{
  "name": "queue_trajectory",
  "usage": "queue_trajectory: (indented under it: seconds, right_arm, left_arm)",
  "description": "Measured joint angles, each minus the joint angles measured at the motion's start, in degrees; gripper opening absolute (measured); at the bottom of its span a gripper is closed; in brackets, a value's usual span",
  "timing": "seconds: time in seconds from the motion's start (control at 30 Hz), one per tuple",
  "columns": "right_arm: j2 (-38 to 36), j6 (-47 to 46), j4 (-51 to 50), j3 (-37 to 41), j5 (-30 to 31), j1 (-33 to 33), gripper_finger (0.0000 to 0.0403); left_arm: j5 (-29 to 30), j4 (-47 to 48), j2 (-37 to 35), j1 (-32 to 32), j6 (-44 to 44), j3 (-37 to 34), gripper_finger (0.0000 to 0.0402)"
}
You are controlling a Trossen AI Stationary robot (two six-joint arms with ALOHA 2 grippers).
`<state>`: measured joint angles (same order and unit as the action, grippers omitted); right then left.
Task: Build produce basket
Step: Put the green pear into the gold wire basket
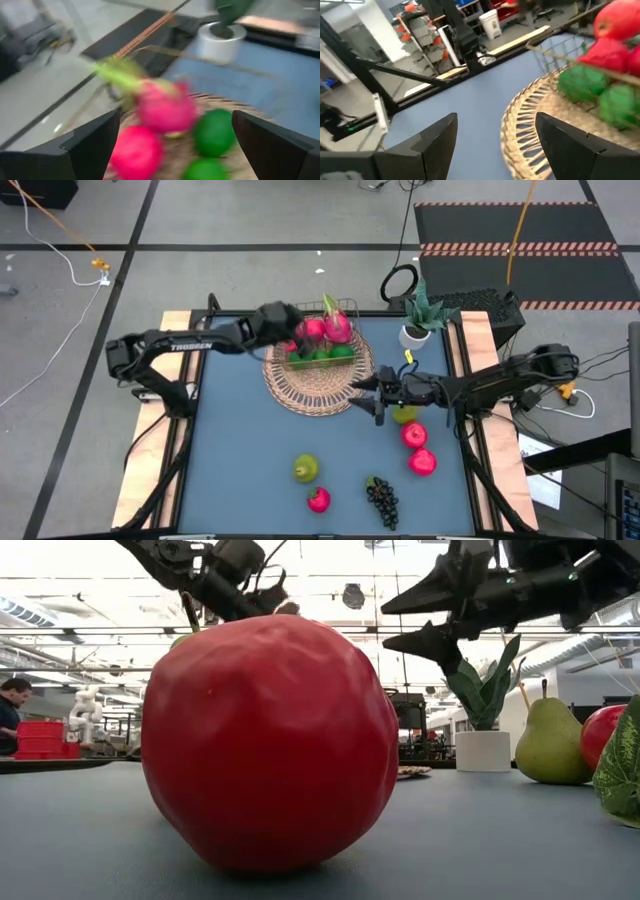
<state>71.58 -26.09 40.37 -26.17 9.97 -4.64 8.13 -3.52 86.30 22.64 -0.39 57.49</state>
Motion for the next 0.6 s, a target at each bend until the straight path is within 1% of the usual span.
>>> queue_trajectory:
  seconds: [0.07,0.13,0.23,0.33,0.47,0.57,0.6]
  right_arm:
    - [-2.09,1.72,-2.5,0.0,1.82,-0.73,0.0265]
    - [-3.61,3.79,-4.02,0.0,3.43,-1.22,0.0265]
    - [-4.86,6.09,-4.97,0.0,3.7,-1.38,0.0265]
    - [-4.97,7.23,-5.06,0.0,3.7,-1.38,0.0265]
    - [-4.95,7.29,-5.43,0.0,3.53,-1.38,0.0265]
    - [-4.9,7.29,-5.71,0.02,3.51,-1.45,0.0265]
    - [-4.92,7.19,-5.42,0.02,3.51,-1.45,0.0265]
  left_arm:
    - [0.04,-0.58,0.0,-3.59,1.16,0.0,0.0377]
    - [1.89,-0.46,0.0,-7.72,2.05,-0.1,0.0372]
    - [6.9,-1.25,-0.13,-14.67,2.87,-1.73,0.0363]
    - [13.08,-1.06,-2.07,-21.6,2.35,-4.4,0.0354]
    - [20.67,-0.97,-6.66,-30.84,-2.27,-9.3,0.0347]
    - [24.16,-1.75,-10.62,-38.4,-8.21,-14.01,0.0345]
    - [25.02,-3.98,-11.26,-41.11,-10.19,-15.8,0.0345]
